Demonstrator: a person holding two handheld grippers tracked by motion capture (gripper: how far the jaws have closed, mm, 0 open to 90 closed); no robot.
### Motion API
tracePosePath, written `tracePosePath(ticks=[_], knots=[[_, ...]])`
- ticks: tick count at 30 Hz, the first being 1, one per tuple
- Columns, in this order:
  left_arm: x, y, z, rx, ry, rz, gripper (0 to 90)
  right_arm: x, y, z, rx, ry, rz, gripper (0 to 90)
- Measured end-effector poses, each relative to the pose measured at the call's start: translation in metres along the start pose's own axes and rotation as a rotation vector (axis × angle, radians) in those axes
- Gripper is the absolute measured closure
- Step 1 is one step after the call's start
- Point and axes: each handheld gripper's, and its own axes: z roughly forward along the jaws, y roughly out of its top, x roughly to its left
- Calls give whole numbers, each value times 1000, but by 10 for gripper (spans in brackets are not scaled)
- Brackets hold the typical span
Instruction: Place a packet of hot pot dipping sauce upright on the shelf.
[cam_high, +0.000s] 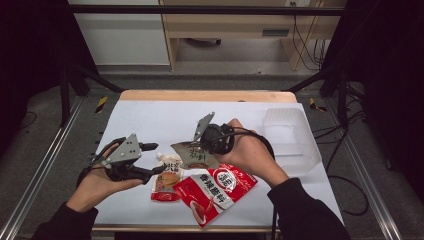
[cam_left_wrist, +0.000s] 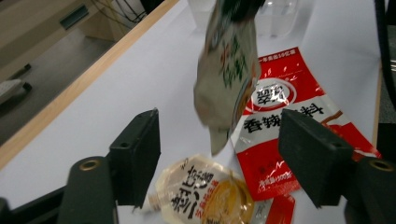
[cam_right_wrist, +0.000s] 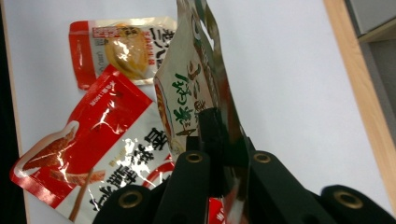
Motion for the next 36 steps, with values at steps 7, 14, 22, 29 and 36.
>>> tracePosePath(ticks=[7,14,22,29,36], knots=[[-3,-48,-2,9,68,-124,150,-17,-10,-28,-6,-43,-9,900],[2,-91,-8,19,129,-212,126,-35,-28,-49,10,-85,10,900],[13,-123,-14,4,213,-318,81,-48,-50,-73,-4,-141,32,900],[12,-133,-12,2,238,-347,78,-55,-75,-99,-8,-184,52,900],[13,-138,-14,31,278,-340,78,-56,-103,-121,17,-237,74,900]])
